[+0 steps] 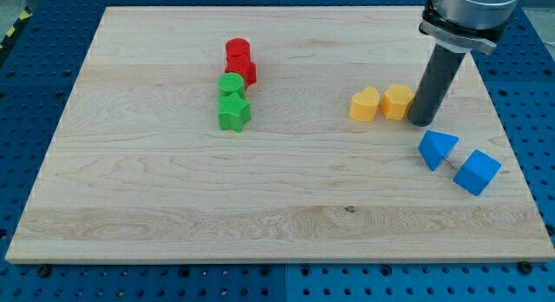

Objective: Move blue triangle to the bottom of the yellow hexagon

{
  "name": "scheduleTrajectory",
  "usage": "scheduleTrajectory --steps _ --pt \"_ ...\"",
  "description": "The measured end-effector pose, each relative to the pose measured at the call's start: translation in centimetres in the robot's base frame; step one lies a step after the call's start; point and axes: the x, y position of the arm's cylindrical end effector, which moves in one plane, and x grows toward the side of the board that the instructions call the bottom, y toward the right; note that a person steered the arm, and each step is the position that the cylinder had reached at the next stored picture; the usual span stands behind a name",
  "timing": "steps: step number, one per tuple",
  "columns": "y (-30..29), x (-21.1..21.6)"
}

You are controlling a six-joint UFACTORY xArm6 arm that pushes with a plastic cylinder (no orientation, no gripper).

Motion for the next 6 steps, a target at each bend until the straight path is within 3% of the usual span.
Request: scheduleTrajectory --steps 4,5,6 --pt "2.0 -0.9" --pt "6.1 -1.0" --pt "5.1 -0.9"
